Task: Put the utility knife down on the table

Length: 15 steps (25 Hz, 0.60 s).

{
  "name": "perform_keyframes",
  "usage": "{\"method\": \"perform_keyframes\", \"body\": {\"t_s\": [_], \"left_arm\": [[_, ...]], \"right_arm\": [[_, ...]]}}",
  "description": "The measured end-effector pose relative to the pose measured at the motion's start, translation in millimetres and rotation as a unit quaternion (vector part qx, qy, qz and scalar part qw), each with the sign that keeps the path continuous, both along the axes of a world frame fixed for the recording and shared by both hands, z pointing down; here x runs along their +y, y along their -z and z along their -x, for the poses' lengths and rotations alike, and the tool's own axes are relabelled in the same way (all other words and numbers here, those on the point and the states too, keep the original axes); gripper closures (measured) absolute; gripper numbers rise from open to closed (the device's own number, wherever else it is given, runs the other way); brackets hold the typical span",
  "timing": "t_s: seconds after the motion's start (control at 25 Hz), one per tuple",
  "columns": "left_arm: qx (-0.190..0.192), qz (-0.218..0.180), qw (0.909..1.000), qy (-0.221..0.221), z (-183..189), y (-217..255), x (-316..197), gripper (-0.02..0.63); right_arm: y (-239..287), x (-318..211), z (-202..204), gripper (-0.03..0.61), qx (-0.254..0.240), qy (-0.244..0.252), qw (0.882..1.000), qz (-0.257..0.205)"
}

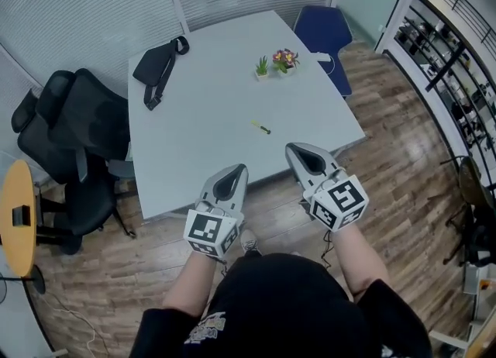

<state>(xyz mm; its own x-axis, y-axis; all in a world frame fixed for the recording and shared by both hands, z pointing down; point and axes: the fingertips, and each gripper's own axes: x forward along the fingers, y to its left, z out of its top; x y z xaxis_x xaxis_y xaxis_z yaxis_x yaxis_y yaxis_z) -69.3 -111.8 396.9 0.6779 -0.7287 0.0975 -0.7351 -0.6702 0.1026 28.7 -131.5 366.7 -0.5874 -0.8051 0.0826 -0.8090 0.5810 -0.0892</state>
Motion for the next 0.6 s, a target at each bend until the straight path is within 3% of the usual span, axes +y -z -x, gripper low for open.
{"method": "perform_keyframes", "body": {"t_s": [0.32, 0.6], "left_arm": [[-0.009, 0.014, 0.9985, 0.053, -48.9, -6.9, 71.3, 0.607], [-0.016, 0.021, 0.9955, 0.091, -67.0, -13.8, 121.5, 0.607]], "right_arm": [[-12.2, 61.2, -43.7, 0.575, -0.005, 0.053, 0.999, 0.009], [-25.1, 102.2, -56.2, 0.575, -0.009, 0.092, 0.996, 0.02]]}}
